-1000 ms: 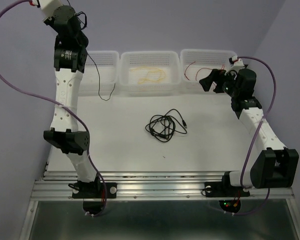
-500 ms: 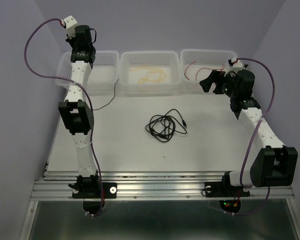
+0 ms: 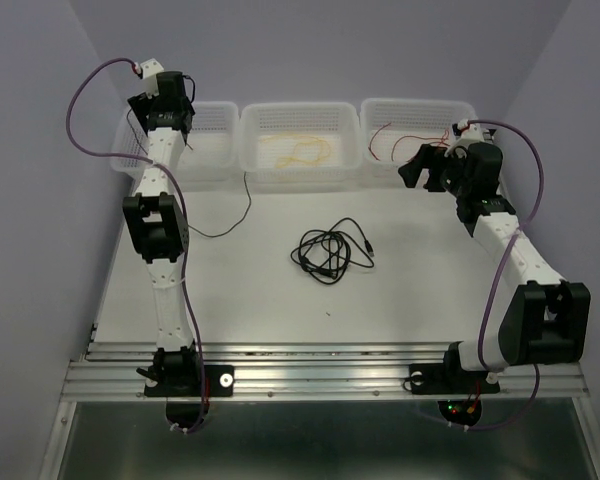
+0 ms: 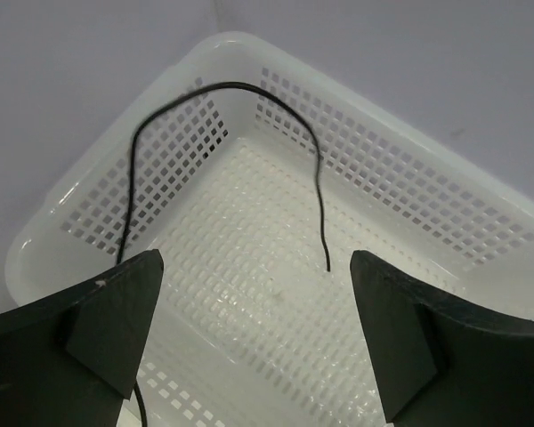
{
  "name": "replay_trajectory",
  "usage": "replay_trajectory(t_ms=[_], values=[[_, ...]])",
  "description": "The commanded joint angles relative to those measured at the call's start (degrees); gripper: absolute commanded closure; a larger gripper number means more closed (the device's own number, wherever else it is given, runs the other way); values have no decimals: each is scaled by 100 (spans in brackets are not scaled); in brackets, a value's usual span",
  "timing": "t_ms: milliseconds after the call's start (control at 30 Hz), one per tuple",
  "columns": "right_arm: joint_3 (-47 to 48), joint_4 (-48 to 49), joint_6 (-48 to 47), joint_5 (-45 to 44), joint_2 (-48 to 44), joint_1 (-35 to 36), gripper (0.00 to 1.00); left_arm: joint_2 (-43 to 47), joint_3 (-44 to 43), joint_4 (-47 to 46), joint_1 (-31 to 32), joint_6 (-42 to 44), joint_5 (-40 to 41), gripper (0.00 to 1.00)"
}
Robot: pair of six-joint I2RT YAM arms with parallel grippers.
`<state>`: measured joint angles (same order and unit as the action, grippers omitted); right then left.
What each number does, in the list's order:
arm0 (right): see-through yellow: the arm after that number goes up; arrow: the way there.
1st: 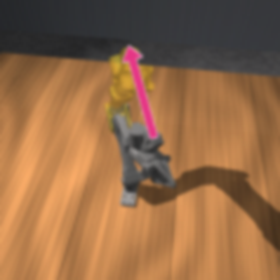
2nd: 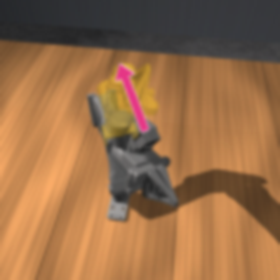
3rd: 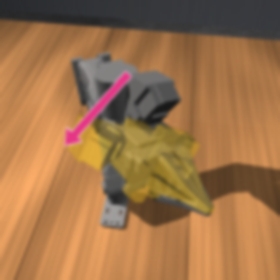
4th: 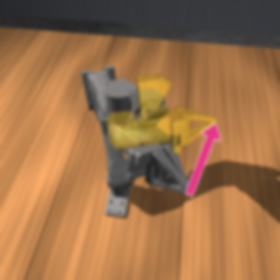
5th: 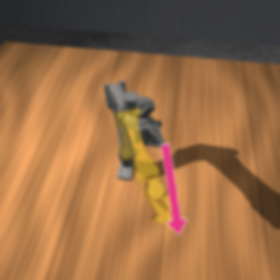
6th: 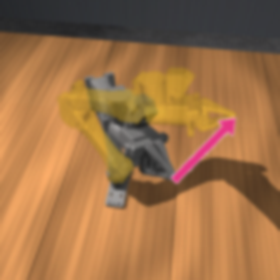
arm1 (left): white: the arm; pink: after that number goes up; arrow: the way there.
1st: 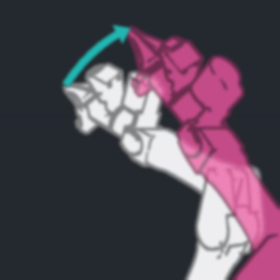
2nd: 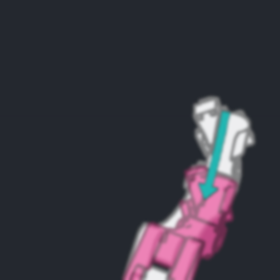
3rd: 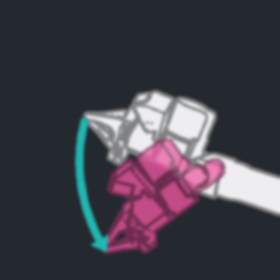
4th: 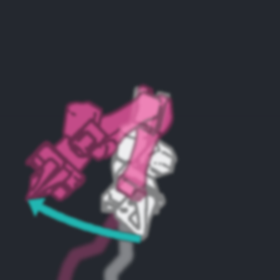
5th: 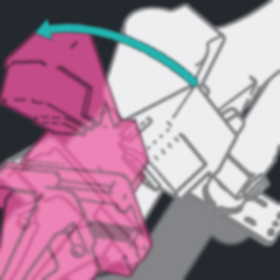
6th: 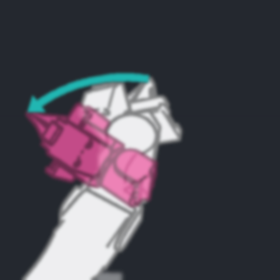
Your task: Untangle the cables
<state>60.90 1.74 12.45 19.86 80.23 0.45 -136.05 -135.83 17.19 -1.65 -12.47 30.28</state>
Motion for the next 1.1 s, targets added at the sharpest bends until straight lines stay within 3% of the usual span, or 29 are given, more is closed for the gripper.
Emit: replay_trajectory(t_ms=[0,267,433,567,633,667,767,800,900,1067], values=[[-26,222,47,-52,-156,-1,0,587,-225,82,-37,-10,-479,1],[-272,116,135,-8,-595,-1,0,1606,-120,855,-37,-238,-1077,1],[-500,116,240,106,-982,-1,0,2283,837,1532,-37,-607,-1489,1],[-728,143,337,299,-1228,-1,0,3039,2294,1963,59,-1178,-1631,1],[-773,151,390,387,-1290,-1,0,3741,3611,1771,130,-1345,-1535,1],[-808,178,407,457,-1351,-1,0,4292,4556,1596,130,-1659,-1369,1],[-887,213,425,580,-1422,-1,0,5583,6133,955,332,-2222,-1480,1],[-905,213,434,598,-1439,-1,0,5868,7148,370,323,-2320,-1542,1],[-949,231,478,607,-1457,-1,0,6599,8489,-669,332,-2497,-1903,1],[-1124,266,504,721,-1510,-1,0,6189,8775,-1121,332,-2585,-2079,1]])
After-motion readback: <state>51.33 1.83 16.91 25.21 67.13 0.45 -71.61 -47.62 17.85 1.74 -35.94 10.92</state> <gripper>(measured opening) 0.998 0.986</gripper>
